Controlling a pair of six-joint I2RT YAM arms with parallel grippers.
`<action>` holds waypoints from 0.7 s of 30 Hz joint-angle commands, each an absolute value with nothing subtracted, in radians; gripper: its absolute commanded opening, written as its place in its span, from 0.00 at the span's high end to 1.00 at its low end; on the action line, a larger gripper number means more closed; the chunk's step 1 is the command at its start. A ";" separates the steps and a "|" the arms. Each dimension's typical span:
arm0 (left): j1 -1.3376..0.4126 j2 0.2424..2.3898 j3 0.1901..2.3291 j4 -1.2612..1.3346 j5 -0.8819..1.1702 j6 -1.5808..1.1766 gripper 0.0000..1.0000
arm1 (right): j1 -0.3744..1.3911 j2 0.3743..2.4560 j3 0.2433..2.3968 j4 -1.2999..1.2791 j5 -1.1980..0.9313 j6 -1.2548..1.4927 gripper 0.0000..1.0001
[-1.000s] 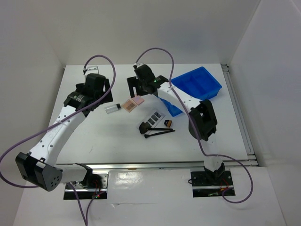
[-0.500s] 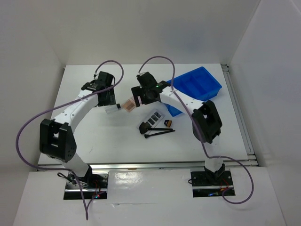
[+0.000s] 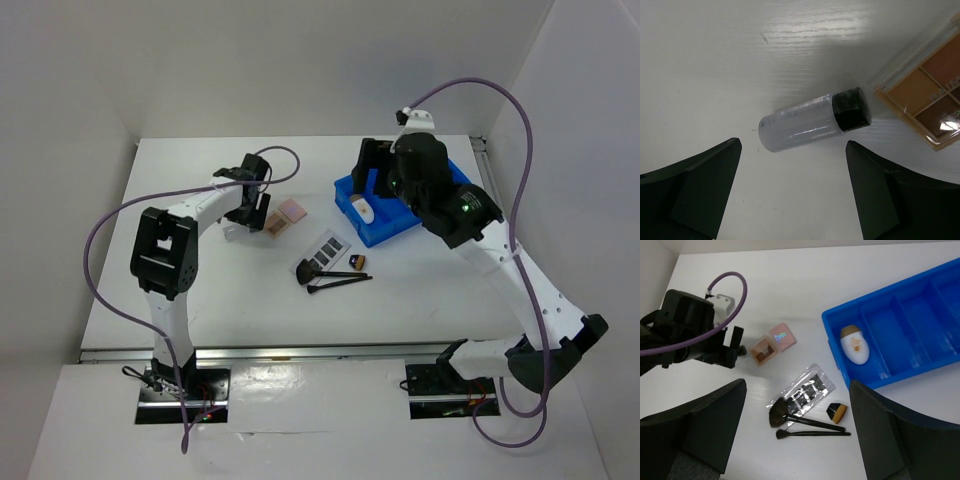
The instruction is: Organize the makeup
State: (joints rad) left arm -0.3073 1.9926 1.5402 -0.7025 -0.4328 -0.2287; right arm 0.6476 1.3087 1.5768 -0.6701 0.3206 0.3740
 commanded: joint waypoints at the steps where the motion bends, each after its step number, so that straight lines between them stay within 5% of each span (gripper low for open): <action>1: -0.307 1.988 1.575 -0.663 -0.388 -0.079 0.00 | 0.641 1.308 1.595 -0.771 0.402 0.403 0.09; 16: -0.266 2.072 1.546 -0.609 -0.276 0.046 0.00 | 0.632 1.308 1.667 -0.838 0.437 0.393 0.09; 21: -0.242 2.085 1.537 -0.598 -0.247 0.021 0.09 | 0.632 1.308 1.667 -0.838 0.437 0.402 0.09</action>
